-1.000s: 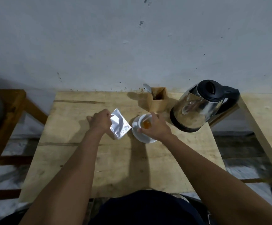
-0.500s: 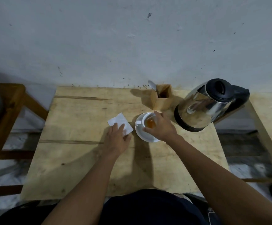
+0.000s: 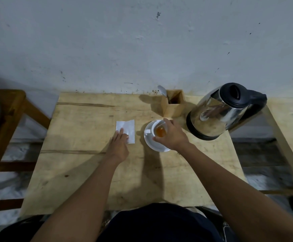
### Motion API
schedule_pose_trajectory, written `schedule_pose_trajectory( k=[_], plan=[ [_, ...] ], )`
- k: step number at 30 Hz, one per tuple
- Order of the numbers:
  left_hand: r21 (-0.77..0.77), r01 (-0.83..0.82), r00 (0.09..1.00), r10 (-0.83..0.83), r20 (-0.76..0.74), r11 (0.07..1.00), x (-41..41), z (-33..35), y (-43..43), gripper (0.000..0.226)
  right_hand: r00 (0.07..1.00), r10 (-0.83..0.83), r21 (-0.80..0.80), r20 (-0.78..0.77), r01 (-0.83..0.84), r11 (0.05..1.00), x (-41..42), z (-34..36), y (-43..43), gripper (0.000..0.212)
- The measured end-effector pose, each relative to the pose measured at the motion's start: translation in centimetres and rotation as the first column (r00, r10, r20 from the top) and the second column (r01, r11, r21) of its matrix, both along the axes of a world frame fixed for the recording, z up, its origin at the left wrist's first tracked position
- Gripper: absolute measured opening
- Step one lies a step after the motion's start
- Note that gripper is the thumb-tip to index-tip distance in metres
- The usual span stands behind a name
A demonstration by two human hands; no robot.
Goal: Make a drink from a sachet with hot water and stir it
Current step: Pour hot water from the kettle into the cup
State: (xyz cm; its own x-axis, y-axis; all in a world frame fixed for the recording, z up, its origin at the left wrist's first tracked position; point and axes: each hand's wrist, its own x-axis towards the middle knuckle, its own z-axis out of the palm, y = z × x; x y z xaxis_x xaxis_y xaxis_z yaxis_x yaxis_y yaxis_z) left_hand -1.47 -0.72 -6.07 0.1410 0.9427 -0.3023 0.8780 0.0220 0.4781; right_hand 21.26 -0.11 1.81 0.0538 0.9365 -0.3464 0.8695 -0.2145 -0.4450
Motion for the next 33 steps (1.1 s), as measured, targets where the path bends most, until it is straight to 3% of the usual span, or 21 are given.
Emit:
schedule_pose_trajectory(
  k=[4, 8, 11, 17, 20, 23, 27, 29, 33],
  plan=[
    [0.038, 0.006, 1.0, -0.006, -0.009, 0.999, 0.0, 0.8, -0.1, 0.035, 1.0, 0.004, 0.008, -0.001, -0.004, 1.0, 0.1, -0.1, 0.0, 0.096],
    [0.108, -0.081, 0.986, 0.064, 0.154, 0.991, 2.6, 3.2, -0.6, 0.05, 1.0, 0.013, 0.018, -0.016, -0.012, 1.0, 0.4, 0.1, -0.2, 0.095],
    [0.125, -0.076, 0.945, 0.032, 0.326, 0.989, 5.9, 5.2, -0.4, 0.047, 0.993, -0.047, 0.099, -0.105, 0.057, 0.993, 1.3, 0.6, -0.9, 0.081],
    [0.032, -0.09, 0.914, 0.07, 0.399, 0.995, 9.6, 5.9, 0.3, 0.045, 0.963, -0.15, 0.321, -0.223, 0.218, 0.922, 4.8, 2.7, -3.1, 0.056],
    [0.039, -0.13, 0.919, 0.105, 0.381, 0.991, 10.0, 5.4, 0.4, 0.044, 0.948, -0.189, 0.478, -0.256, 0.294, 0.828, 7.2, 4.5, -4.2, 0.043],
    [0.034, -0.161, 0.953, 0.147, 0.267, 0.986, 10.8, 4.9, 0.4, 0.047, 0.92, -0.244, 0.642, -0.307, 0.389, 0.661, 10.7, 6.7, -5.2, 0.026],
    [0.005, -0.168, 0.971, 0.165, 0.174, 0.986, 11.5, 4.9, 0.4, 0.05, 0.844, -0.402, 0.703, -0.355, 0.524, 0.48, 15.7, 8.5, -4.9, 0.029],
    [0.0, -0.172, 0.971, 0.17, 0.165, 0.985, 11.8, 5.0, 0.4, 0.05, 0.815, -0.447, 0.663, -0.37, 0.568, 0.488, 18.0, 9.1, -4.2, 0.037],
    [-0.021, -0.176, 0.973, 0.177, 0.145, 0.984, 12.0, 5.2, 0.5, 0.061, 0.845, -0.389, 0.53, -0.367, 0.534, 0.658, 21.4, 9.7, -2.3, 0.052]
  ],
)
